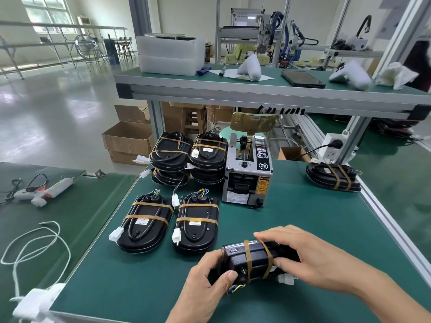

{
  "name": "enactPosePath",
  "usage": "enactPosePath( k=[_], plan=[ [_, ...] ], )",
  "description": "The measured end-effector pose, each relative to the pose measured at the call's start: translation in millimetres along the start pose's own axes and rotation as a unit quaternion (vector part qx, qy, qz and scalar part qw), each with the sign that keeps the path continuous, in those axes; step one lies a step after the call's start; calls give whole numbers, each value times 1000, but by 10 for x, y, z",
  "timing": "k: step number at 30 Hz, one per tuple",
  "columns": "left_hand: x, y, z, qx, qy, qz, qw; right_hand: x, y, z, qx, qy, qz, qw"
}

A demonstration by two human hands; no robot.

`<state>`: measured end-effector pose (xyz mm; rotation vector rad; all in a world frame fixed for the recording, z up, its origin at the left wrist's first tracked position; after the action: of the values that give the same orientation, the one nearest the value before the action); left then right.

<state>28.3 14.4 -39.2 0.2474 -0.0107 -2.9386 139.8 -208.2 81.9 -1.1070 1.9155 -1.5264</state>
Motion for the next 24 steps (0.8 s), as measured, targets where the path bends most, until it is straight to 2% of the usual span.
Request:
enactPosePath(
  k=[3,5,7,9,13,18,24],
  plan=[
    [-12,-5,-16,-2,-1,-5,1000,-27,-76,0,-16,16,-39,999],
    [-19,-5,-10,-9,-3,-8,1000,-76,-151,-30,-40,22,-37,998],
    [-23,-5,4,-10,-3,-13,1000,-184,-226,-60,-108,48,15,993],
    [-24,-3,4,-10,-5,-18,1000,-366,-270,-41,-198,96,96,971],
    [-14,-6,3,-8,-16,-19,1000,-854,-193,69,-344,251,194,884],
    [-15,-6,61,-6,-17,-11,1000,-1372,-68,90,-511,377,202,745],
    [-5,-27,58,-15,-10,0,1000,-1659,4,181,-549,437,253,666]
  ],
)
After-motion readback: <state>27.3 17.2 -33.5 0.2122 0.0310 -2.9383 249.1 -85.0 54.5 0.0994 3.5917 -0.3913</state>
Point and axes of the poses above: each hand's wrist, its own x-axis away from the middle knuckle, its own y-axis out of the palm, z = x × y, the point moved 3 cm from there along -x, towards the middle knuckle, and after that the axes turned 13 degrees about x, right-handed, at the moved point
